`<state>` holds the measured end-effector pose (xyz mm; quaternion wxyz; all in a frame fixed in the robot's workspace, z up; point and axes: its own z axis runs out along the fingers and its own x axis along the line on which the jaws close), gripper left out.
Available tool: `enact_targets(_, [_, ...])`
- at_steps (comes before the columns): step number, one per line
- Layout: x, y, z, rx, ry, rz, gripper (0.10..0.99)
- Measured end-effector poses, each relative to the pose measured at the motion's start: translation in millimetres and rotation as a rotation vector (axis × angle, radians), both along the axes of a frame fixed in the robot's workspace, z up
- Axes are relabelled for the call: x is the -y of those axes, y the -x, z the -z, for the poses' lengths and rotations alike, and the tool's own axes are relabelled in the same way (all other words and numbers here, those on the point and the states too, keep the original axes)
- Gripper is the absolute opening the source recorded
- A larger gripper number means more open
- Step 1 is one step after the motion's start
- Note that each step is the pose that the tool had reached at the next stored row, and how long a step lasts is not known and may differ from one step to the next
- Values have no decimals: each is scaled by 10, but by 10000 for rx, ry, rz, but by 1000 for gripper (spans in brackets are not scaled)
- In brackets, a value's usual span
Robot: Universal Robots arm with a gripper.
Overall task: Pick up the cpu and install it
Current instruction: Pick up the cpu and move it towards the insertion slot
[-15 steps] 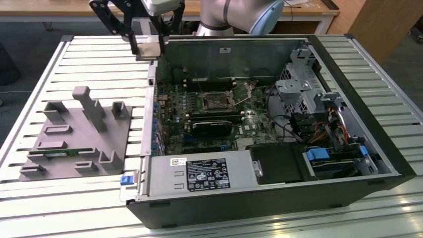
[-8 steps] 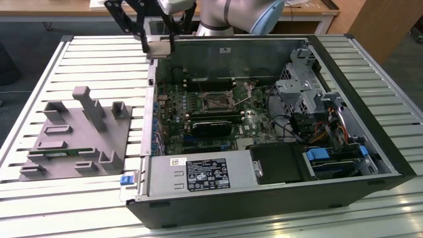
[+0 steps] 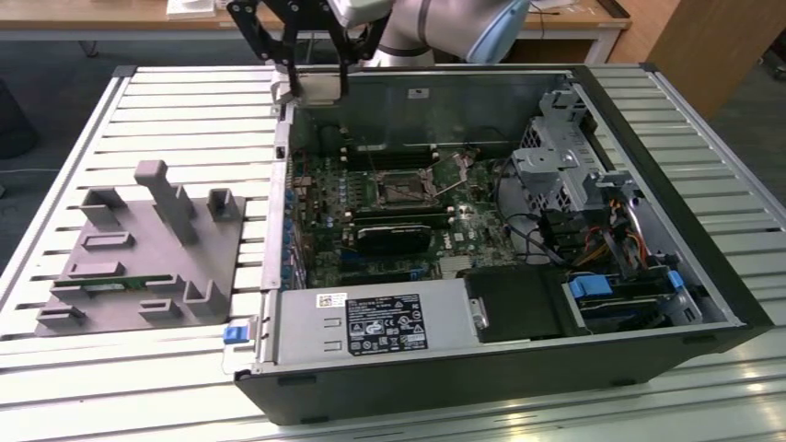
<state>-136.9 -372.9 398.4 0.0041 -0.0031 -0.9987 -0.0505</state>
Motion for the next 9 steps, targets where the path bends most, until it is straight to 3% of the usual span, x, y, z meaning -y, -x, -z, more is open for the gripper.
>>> enact_targets(9, [-35,-300,33,17,-88,0,529])
